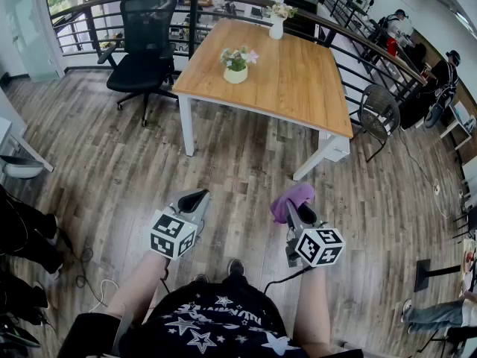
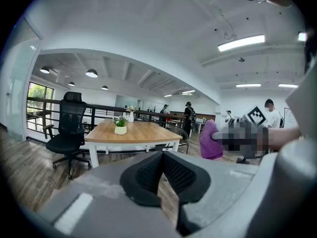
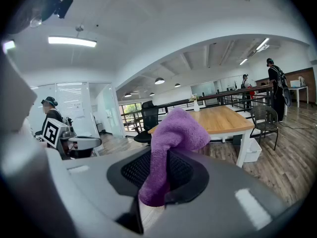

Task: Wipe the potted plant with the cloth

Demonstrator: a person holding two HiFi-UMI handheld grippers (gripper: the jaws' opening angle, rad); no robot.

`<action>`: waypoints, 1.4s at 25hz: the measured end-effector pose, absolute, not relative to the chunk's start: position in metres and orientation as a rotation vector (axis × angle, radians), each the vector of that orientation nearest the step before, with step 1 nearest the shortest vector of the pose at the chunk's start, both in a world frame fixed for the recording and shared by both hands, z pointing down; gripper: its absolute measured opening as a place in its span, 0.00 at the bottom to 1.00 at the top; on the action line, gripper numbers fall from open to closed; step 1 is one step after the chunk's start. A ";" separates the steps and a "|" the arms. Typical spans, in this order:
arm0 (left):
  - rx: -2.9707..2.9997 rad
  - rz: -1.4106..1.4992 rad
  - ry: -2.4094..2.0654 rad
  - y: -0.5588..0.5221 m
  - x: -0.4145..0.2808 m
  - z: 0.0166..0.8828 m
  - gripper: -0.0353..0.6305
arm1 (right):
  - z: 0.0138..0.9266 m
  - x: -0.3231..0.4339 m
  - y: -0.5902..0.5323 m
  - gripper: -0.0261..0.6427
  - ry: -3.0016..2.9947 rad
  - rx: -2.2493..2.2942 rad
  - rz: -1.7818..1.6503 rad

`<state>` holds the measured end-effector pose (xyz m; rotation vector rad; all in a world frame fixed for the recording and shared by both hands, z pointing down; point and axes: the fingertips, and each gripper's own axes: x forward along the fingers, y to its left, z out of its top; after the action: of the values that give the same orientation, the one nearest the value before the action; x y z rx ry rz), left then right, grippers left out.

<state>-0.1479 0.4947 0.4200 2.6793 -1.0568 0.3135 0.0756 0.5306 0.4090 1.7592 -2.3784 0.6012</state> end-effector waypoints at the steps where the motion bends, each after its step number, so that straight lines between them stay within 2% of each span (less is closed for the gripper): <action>1: 2.680 0.313 -1.057 0.494 -0.149 0.420 0.06 | 0.409 0.074 0.530 0.16 -2.382 1.761 0.603; 11: 2.673 0.317 -1.054 0.503 -0.157 0.425 0.06 | 0.410 0.062 0.537 0.16 -2.395 1.748 0.600; 25: 2.622 0.348 -1.071 0.511 -0.213 0.452 0.06 | 0.440 0.037 0.545 0.16 -2.254 1.844 0.575; 35: 2.568 0.349 -1.156 0.458 -0.209 0.465 0.06 | 0.453 0.067 0.475 0.16 -2.263 1.879 0.606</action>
<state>-0.2094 0.4584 0.4648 2.5680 -1.1559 0.3489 0.0671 0.4750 0.4525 1.8794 -2.2625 0.6059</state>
